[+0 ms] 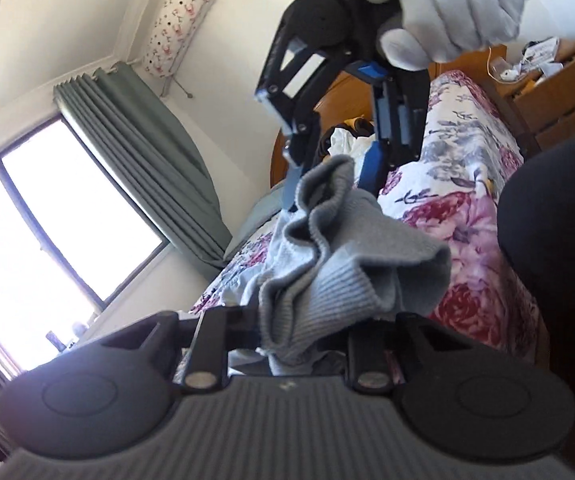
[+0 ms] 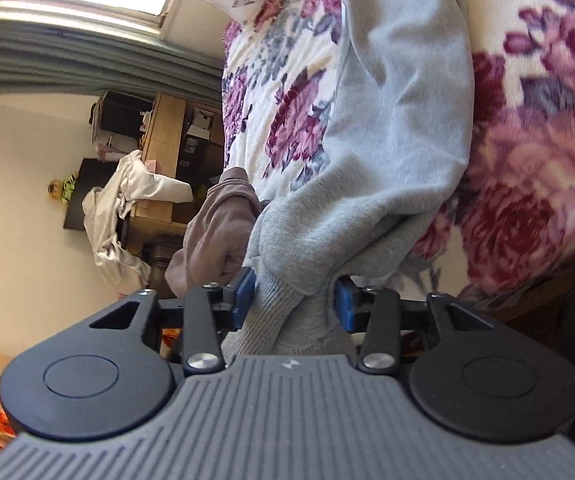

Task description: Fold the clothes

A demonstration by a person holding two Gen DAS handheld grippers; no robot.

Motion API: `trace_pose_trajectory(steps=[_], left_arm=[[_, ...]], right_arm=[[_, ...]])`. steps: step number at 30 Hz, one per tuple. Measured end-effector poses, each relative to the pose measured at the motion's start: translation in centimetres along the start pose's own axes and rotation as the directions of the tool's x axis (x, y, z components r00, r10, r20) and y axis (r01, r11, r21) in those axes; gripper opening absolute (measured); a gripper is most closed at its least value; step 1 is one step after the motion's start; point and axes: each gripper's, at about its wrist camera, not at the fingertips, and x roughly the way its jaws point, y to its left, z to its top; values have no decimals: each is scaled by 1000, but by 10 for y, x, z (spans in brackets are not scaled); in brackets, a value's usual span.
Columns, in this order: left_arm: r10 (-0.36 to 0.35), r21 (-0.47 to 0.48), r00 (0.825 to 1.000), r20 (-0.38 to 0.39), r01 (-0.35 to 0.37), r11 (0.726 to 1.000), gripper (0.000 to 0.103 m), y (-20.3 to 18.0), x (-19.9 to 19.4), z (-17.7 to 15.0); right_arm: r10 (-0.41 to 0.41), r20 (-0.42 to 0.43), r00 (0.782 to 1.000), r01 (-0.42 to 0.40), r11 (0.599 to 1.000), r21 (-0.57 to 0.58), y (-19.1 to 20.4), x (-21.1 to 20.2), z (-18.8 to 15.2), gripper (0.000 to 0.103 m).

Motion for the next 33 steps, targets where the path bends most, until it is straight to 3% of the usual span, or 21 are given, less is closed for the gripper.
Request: trace_pose_trajectory(steps=[2,4,5,8,11,13,15,17,20,21,22,23,24,27,33], left_arm=[[-11,-69,1000,-5,10,998,20,12,2,6],[-22,-131,1000,-7,21,991,20,22,4,10],[-26,-157,1000,-9,25,987,20,26,5,12],[-36,-223,999,-14,32,974,20,37,9,17],[-48,-275,998,-34,37,961,20,43,11,20],[-57,-312,997,-53,38,949,20,47,13,21],[-65,-338,996,-64,39,940,20,49,16,21],[-70,-350,995,-68,42,936,20,49,16,22],[-49,-328,996,-76,21,944,20,47,12,22],[-35,-313,996,-79,9,950,20,46,10,22],[-22,-307,996,-84,-5,952,20,45,7,20],[-10,-302,996,-91,-18,953,19,44,5,18],[-12,-310,995,-94,-18,951,19,46,2,16],[-42,-348,994,-103,3,937,19,52,-14,13],[-29,-379,996,-88,-7,925,18,65,-55,27]], right_arm=[[-10,36,999,14,991,-134,9,-12,-2,71],[-47,144,988,93,939,-332,23,-28,-10,90],[-69,214,974,161,879,-448,30,-36,-16,96],[-101,340,935,322,642,-696,45,-42,-38,97],[-130,377,917,399,305,-865,52,-29,-65,98],[-122,388,914,400,95,-912,53,-16,-85,98],[-97,401,911,396,-64,-916,57,-4,-102,98],[-77,423,903,408,-161,-899,59,11,-108,98],[-14,462,887,446,-236,-863,62,26,-107,96],[7,449,893,438,-241,-866,64,26,-107,86],[27,436,900,429,-247,-869,67,26,-107,75],[24,417,909,409,-249,-878,72,26,-107,48],[21,397,918,389,-251,-886,76,25,-108,29],[46,373,927,373,-228,-899,85,11,-115,24],[90,306,948,318,-197,-927,104,-9,-141,22]])
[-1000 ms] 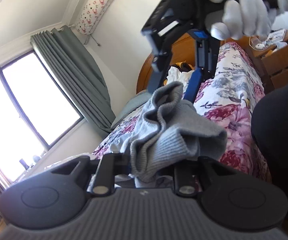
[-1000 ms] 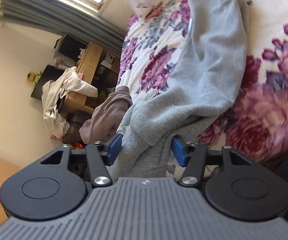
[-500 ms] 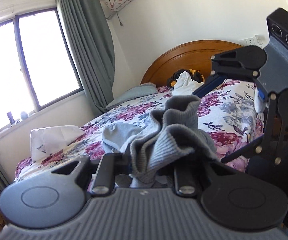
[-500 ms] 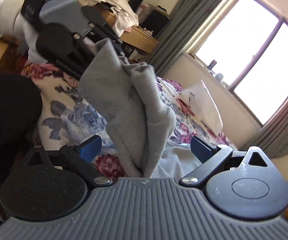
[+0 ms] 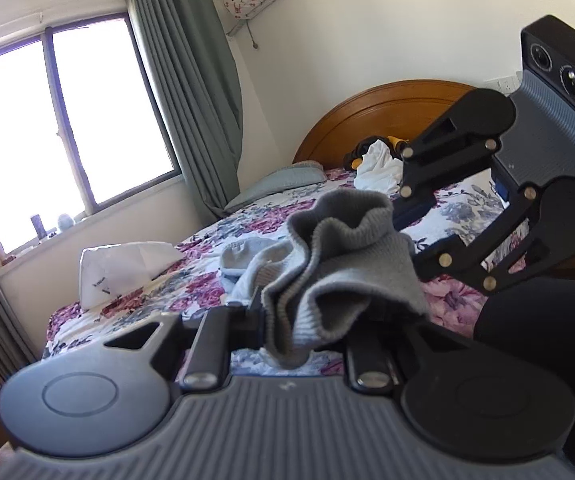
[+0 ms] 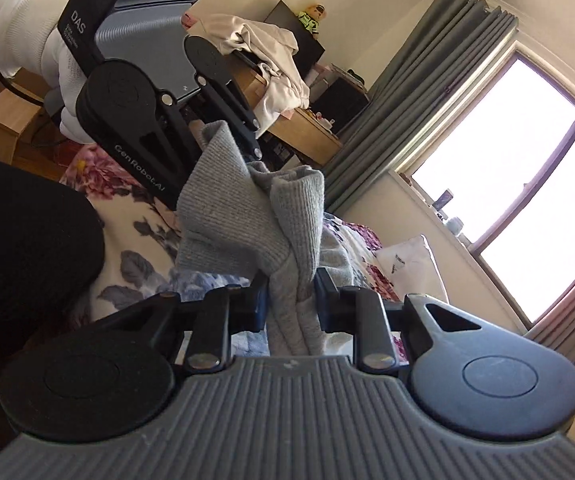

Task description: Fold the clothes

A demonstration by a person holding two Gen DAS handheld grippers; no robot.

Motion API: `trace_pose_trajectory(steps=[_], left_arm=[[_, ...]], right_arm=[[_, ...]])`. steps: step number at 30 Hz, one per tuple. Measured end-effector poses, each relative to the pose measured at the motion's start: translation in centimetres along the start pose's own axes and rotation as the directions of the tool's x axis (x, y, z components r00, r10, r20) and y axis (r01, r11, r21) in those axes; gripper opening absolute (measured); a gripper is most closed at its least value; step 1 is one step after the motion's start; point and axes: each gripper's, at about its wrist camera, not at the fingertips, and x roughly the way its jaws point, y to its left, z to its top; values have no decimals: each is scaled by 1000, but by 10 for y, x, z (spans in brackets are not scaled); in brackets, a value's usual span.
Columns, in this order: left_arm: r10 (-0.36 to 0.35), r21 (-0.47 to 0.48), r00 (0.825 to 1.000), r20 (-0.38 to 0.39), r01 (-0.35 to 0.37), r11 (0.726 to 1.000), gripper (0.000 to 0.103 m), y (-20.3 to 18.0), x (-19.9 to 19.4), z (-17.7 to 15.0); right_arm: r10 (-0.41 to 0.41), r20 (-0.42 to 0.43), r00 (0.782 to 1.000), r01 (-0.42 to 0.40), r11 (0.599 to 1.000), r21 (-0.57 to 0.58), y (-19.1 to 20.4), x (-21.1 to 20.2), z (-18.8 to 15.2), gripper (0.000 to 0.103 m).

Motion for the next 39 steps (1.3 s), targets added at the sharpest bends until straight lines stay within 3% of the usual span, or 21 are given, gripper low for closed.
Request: trace_pose_trajectory(steps=[5,10,14,19,21,25,27,29,39], left_arm=[[3,-39,1000,21,-2,999,18,15,-43,19],[13,-38,996,83,-10,999,19,16,-89,41],[26,-46,996,81,-23,999,20,8,-86,45],[27,-85,1000,8,-26,996,27,4,-42,33],[97,-91,995,-38,-100,991,54,5,-25,31],[164,-71,983,-85,-170,983,64,5,0,32],[186,-71,978,-95,-193,979,88,5,9,31],[210,-74,973,-96,-218,973,95,7,16,31],[209,-126,952,-224,-241,962,96,19,35,13]], right_arm=[[40,77,996,-45,996,71,-3,-20,33,22],[70,190,979,-97,985,142,-9,-56,67,22],[81,282,956,-161,948,276,-30,-78,75,22],[51,258,965,-163,885,435,-51,-63,44,21],[27,246,969,-160,826,540,-61,-51,22,21],[-26,222,975,-129,745,654,-74,-26,-13,21],[-45,210,977,-111,730,674,-86,-15,-26,21],[-69,198,978,-90,716,692,-100,-4,-41,21],[-197,104,975,40,615,787,-191,55,-114,20]])
